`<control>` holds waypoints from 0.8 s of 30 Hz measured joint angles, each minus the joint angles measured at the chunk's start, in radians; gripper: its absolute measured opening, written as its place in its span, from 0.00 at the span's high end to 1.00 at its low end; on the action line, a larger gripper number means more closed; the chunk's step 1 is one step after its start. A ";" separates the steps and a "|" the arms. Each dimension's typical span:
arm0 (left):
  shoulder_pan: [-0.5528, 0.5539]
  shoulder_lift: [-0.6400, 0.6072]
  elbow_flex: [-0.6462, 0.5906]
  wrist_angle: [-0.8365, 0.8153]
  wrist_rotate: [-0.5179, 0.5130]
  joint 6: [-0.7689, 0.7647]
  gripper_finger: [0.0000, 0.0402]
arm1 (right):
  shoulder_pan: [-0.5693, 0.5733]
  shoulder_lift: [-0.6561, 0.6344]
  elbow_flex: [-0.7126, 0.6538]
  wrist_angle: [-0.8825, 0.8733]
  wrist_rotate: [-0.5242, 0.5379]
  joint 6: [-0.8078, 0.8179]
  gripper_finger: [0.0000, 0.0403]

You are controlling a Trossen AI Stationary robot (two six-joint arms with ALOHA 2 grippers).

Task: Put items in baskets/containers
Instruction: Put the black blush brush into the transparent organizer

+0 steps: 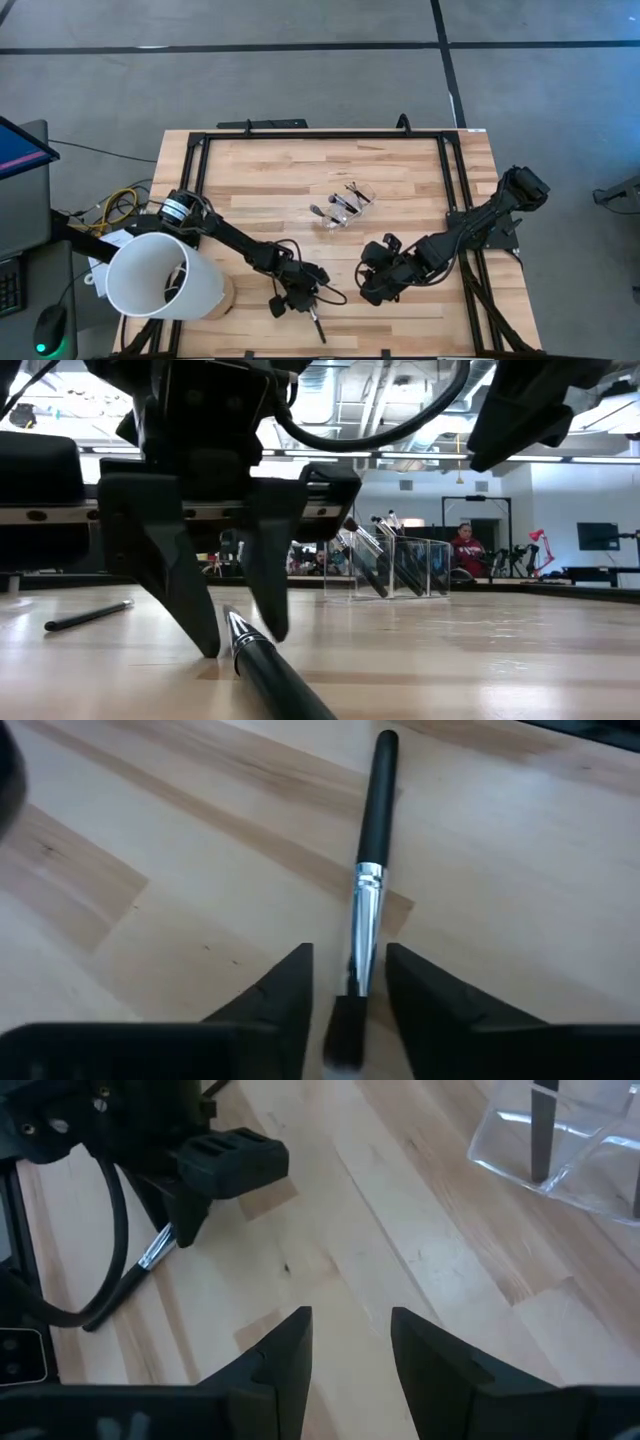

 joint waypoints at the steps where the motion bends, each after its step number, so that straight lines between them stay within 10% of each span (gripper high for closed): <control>1: 0.000 0.000 0.000 -0.001 0.000 -0.005 0.72 | 0.000 0.000 0.000 0.000 0.001 0.000 0.68; 12: 0.004 -0.001 0.000 0.000 -0.034 -0.001 0.95 | 0.000 0.000 0.000 0.020 0.002 0.000 0.68; 24: 0.089 -0.117 -0.006 -0.184 -0.137 0.052 0.95 | 0.031 0.009 0.000 0.133 -0.041 0.012 0.68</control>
